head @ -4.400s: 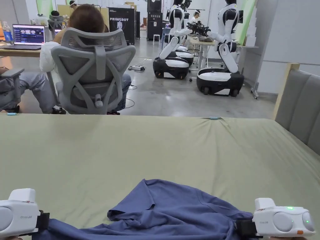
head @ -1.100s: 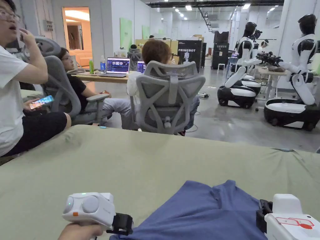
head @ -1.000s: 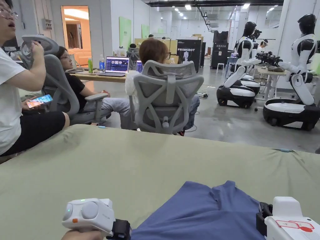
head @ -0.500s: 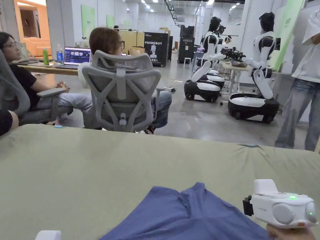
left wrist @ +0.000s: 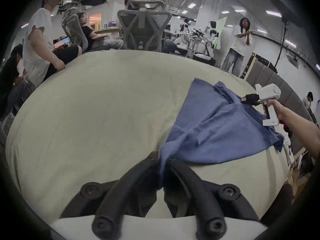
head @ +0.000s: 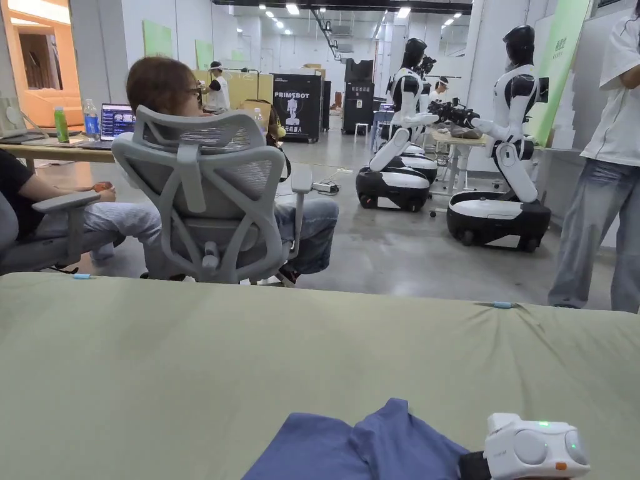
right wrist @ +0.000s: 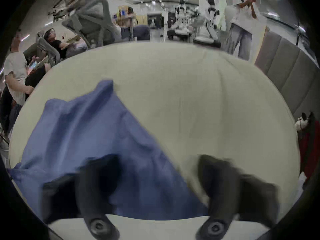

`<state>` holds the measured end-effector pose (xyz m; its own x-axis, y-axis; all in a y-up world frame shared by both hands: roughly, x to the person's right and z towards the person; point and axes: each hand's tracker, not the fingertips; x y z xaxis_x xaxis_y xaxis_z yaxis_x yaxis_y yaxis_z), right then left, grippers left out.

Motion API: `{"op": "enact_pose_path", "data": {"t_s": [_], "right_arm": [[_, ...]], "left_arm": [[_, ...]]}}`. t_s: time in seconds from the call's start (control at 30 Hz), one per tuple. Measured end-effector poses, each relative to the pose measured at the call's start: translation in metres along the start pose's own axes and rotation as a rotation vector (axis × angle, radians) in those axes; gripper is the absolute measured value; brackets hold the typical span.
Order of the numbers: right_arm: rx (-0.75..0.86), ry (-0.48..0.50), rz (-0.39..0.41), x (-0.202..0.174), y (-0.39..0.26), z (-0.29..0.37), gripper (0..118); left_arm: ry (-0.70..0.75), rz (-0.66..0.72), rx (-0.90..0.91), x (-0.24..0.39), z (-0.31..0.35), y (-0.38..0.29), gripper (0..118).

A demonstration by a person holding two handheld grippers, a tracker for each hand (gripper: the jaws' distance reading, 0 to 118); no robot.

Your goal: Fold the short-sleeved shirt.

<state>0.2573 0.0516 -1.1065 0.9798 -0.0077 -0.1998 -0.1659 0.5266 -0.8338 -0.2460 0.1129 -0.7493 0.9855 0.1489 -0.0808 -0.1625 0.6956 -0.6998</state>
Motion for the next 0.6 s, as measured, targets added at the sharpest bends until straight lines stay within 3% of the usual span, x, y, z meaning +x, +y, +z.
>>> {"op": "enact_pose_path", "data": {"t_s": [0.03,0.07,0.1,0.23,0.4,0.6], "right_arm": [[0.073,-0.007,-0.002,-0.004,-0.004,0.009,61],[0.128,-0.013,0.009,-0.007,-0.003,0.018,35],[0.111,0.076,-0.001,-0.009,-0.004,0.028,1],[0.250,0.022,0.121,-0.027,-0.006,0.101,1],[0.459,-0.056,0.193,-0.037,-0.006,0.211,1],[0.678,-0.201,0.180,-0.020,0.006,0.331,1]], "left_arm": [[0.001,0.003,-0.002,0.000,-0.001,0.000,3],[0.004,0.005,-0.004,0.001,-0.003,0.002,3],[0.008,0.005,-0.005,0.002,-0.004,0.004,3],[0.040,-0.037,0.021,0.014,-0.010,0.027,3],[0.087,-0.097,0.106,0.028,-0.008,0.083,2],[0.160,-0.136,0.249,0.053,0.017,0.173,2]]}}
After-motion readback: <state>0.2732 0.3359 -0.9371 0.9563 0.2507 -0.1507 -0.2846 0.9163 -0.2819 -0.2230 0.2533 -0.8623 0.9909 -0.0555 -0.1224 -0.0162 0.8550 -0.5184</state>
